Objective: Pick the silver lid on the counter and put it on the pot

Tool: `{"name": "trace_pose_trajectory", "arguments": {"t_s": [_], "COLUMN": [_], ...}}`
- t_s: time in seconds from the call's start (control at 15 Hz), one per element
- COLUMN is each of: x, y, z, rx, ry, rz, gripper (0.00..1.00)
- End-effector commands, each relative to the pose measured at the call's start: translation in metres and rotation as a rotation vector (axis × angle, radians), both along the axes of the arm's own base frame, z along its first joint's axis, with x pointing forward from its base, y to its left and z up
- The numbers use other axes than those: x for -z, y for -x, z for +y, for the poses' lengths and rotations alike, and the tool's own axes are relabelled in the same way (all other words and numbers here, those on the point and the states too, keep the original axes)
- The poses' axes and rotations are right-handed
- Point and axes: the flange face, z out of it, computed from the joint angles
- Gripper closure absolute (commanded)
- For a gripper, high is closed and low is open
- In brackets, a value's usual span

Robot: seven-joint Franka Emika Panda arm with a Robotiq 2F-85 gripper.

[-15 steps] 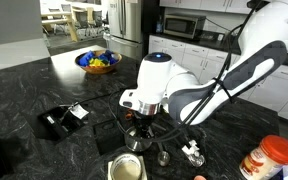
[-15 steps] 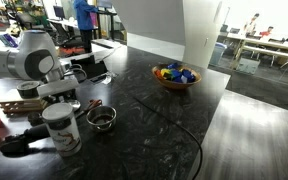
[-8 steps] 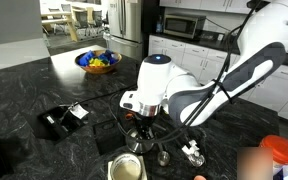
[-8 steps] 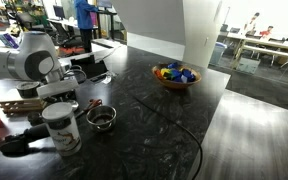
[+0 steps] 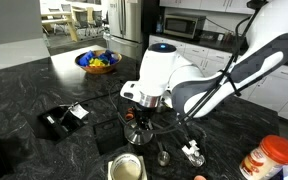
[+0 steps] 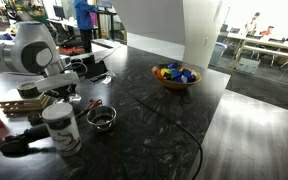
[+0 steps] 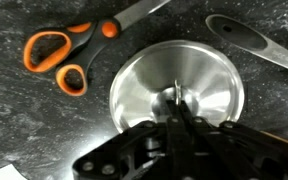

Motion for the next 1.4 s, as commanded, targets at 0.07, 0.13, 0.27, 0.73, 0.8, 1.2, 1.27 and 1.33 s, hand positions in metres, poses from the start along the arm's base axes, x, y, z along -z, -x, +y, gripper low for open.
{"name": "trace_pose_trajectory", "arguments": {"t_s": [0.07,0.13,0.27,0.73,0.8,1.2,1.27,1.33], "x": [-0.046,-0.057,-0.074,-0.074,-0.069,-0.062,-0.062,-0.062], "y": [0.002,-0.002,-0.009,-0.006,-0.001,0.015,0.016,0.016], "z": [-0.03,-0.042,-0.065,-0.13,-0.135,-0.14,-0.141,-0.143], "rx": [0.115,0.177,0.296,0.725,0.776,0.938,0.96,0.986], "ry": [0.023,0.023,0.03,0.105,0.111,0.036,0.026,0.01], "rz": [-0.081,-0.113,-0.169,-0.256,-0.255,-0.271,-0.275,-0.276], "gripper": [0.99,0.99,0.99,0.99,0.99,0.99,0.99,0.99]}}
